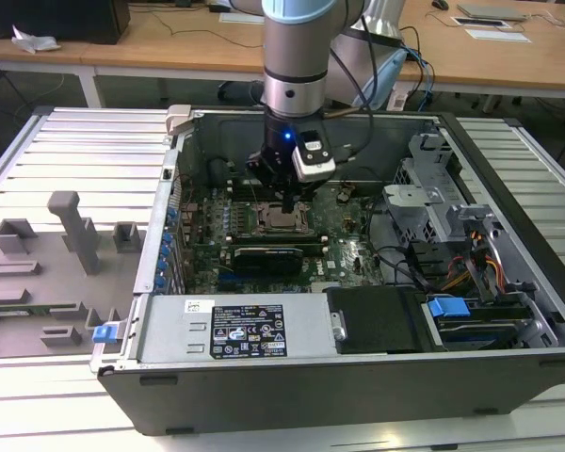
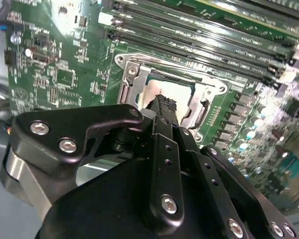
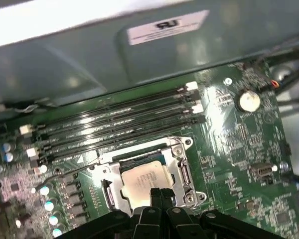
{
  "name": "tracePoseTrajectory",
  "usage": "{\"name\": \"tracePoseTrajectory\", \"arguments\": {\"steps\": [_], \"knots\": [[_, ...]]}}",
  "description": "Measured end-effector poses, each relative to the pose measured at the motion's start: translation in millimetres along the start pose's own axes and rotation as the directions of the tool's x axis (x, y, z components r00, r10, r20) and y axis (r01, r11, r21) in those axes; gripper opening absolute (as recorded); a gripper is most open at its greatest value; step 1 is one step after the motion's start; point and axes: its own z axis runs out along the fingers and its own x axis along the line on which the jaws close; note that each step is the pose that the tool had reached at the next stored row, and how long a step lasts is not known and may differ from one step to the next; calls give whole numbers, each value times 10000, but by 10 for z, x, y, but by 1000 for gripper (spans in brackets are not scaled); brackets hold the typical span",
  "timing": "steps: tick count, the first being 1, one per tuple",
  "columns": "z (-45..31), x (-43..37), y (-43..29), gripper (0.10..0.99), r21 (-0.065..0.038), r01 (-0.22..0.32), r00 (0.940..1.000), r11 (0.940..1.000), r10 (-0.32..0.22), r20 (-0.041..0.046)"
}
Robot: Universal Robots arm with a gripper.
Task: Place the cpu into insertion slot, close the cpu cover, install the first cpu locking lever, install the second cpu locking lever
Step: 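Close the cpu cover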
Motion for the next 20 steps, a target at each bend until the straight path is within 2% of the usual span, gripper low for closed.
{"name": "tracePoseTrajectory", "arguments": {"steps": [3, 7, 9, 14, 16, 20], "knots": [[9, 1, 0, 106, -36, 777, 9970, 9970, -777, 14], [21, 1, -6, 106, -62, 1390, 9903, 9903, -1390, 32], [25, 14, -25, 106, -67, 1496, 9887, 9887, -1496, 36], [39, 103, -100, 106, -76, 1556, 9878, 9878, -1555, 37], [59, 145, -116, 106, -92, 1660, 9861, 9861, -1660, 40], [86, 175, -122, 106, -132, 1913, 9815, 9814, -1913, 43]]}}
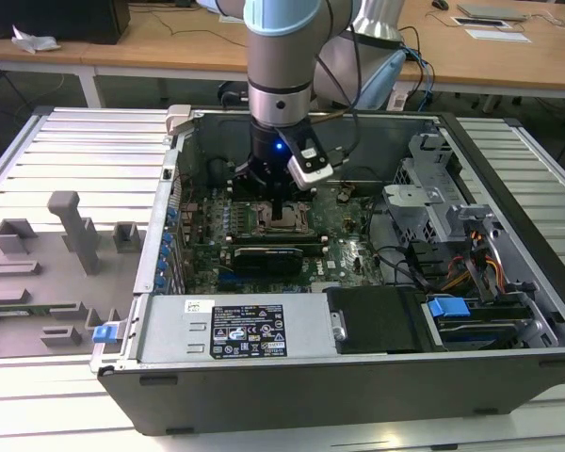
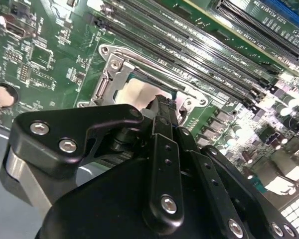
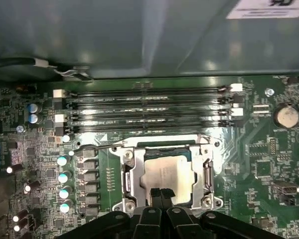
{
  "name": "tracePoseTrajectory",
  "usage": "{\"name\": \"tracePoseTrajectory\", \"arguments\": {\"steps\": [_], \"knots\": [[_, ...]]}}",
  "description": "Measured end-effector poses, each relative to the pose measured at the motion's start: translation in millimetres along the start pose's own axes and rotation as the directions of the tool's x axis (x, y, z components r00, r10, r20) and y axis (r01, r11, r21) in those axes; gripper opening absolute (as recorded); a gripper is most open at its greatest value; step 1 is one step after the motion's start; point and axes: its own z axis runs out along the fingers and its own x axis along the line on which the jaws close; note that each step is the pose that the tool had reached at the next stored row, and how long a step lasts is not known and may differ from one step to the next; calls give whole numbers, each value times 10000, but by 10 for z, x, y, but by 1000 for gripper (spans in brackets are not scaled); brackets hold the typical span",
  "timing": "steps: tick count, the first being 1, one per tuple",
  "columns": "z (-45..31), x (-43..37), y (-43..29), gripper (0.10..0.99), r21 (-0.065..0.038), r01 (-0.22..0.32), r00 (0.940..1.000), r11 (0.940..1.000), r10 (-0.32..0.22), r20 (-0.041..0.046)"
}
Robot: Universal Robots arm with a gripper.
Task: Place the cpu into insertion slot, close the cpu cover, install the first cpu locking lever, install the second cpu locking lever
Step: 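Close the cpu cover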
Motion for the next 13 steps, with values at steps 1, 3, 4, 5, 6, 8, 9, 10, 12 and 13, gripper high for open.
{"name": "tracePoseTrajectory", "arguments": {"steps": [1, 3, 4, 5, 6, 8, 9, 10, 12, 13], "knots": [[16, 17, 0, 106, -38, 118, 9999, 9999, -118, 0], [31, 42, 3, 106, -75, 280, 9996, 9996, -280, 3], [33, 50, 8, 106, -76, 311, 9995, 9995, -311, 3], [36, 61, 15, 106, -77, 355, 9994, 9993, -355, 3], [40, 72, 24, 106, -79, 401, 9992, 9992, -401, 4], [54, 95, 39, 106, -89, 538, 9985, 9985, -538, 7], [60, 105, 42, 106, -95, 597, 9982, 9982, -597, 9], [65, 115, 44, 106, -100, 641, 9979, 9979, -641, 11], [75, 129, 47, 106, -116, 705, 9975, 9974, -704, 18], [81, 134, 49, 106, -132, 741, 9973, 9972, -740, 23]]}}
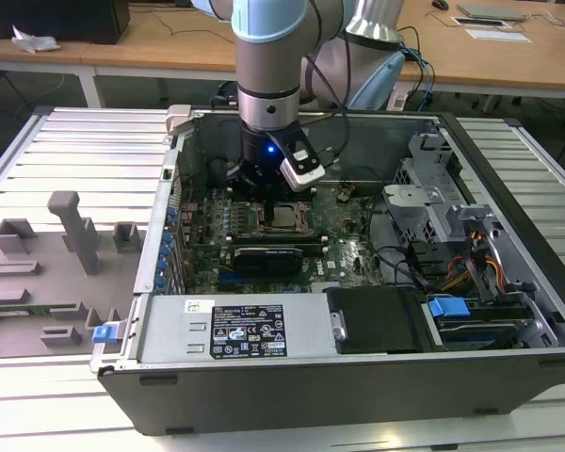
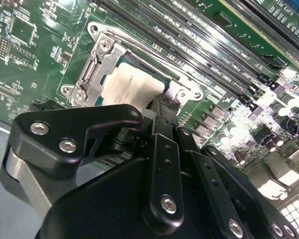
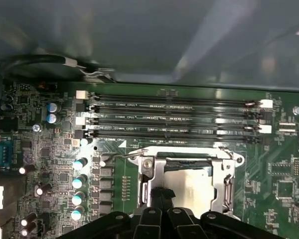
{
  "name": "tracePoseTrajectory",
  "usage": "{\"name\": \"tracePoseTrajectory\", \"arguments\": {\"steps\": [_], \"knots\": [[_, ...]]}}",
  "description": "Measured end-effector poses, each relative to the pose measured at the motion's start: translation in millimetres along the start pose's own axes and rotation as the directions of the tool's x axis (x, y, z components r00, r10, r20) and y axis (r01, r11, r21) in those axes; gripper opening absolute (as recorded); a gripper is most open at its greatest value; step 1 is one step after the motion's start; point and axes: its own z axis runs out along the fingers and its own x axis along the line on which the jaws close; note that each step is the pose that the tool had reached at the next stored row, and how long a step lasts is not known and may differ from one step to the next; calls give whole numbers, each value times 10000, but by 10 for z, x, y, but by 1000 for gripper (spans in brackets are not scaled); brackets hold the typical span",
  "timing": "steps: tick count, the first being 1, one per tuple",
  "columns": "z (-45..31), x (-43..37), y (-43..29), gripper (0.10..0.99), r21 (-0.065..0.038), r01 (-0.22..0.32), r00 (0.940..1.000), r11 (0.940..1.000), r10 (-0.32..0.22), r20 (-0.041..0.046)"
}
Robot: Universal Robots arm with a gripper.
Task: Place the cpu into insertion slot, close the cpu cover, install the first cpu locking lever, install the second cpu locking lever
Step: 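Close the cpu cover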
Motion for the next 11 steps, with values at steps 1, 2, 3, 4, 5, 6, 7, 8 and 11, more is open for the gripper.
{"name": "tracePoseTrajectory", "arguments": {"steps": [1, 2, 3, 4, 5, 6, 7, 8, 11], "knots": [[6, 6, 2, 106, -19, 48, 10000, 10000, -48, 3], [10, 11, 4, 106, -37, 89, 10000, 10000, -89, 6], [16, 20, 7, 106, -59, 151, 9999, 9999, -151, 13], [27, 34, 11, 106, -75, 225, 9997, 9997, -225, 20], [37, 42, 12, 106, -74, 295, 9996, 9995, -295, 16], [38, 42, 12, 106, -74, 300, 9995, 9995, -300, 15], [38, 42, 12, 106, -75, 301, 9995, 9995, -301, 16], [39, 42, 13, 106, -77, 301, 9995, 9995, -301, 18], [41, 30, 13, 106, -79, 301, 9995, 9995, -301, 19]]}}
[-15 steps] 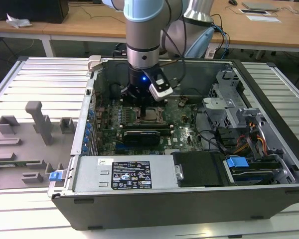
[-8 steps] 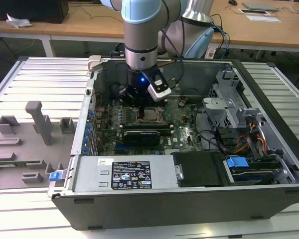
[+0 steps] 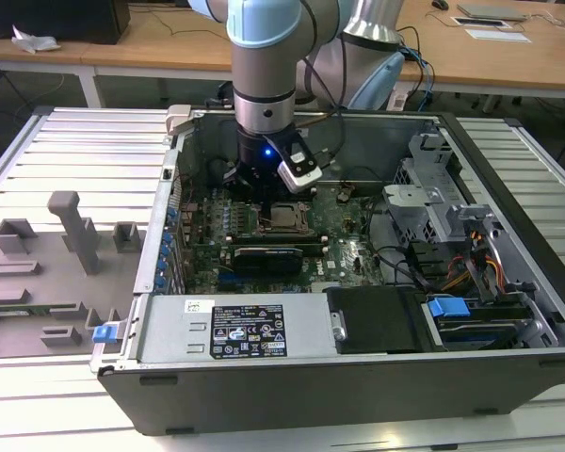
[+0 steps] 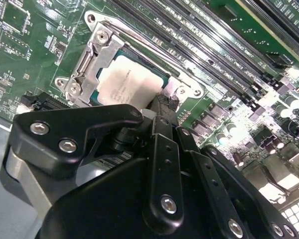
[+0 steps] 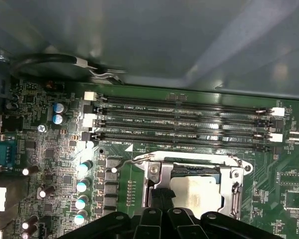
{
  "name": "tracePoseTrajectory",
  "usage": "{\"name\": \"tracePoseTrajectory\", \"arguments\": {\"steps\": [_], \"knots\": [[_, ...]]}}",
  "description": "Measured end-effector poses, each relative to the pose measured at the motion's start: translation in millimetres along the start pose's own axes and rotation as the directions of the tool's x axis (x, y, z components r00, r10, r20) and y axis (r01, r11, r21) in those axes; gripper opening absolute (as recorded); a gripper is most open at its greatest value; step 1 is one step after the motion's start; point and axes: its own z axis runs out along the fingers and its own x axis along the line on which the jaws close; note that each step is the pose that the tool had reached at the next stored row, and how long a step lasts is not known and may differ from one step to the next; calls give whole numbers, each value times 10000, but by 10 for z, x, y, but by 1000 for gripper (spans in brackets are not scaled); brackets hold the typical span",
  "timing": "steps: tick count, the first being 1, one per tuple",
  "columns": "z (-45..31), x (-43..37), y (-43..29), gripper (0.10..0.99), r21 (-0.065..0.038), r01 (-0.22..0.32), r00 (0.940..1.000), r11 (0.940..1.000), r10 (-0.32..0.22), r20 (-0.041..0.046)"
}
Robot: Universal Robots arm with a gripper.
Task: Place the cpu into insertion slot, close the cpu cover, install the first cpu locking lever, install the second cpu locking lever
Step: 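Close the cpu cover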
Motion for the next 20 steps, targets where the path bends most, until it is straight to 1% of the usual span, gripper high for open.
{"name": "tracePoseTrajectory", "arguments": {"steps": [7, 13, 15, 16, 20], "knots": [[0, -70, -5, 106, 1, 6, 10000, 10000, -6, -1], [-80, -77, -5, 106, 1, 6, 10000, 10000, -6, -1], [-89, -81, -5, 106, -1, 8, 10000, 10000, -8, -1], [-89, -91, -6, 106, 0, 7, 10000, 10000, -7, -4], [-85, -190, -16, 106, 0, 6, 10000, 10000, -6, -11]]}}
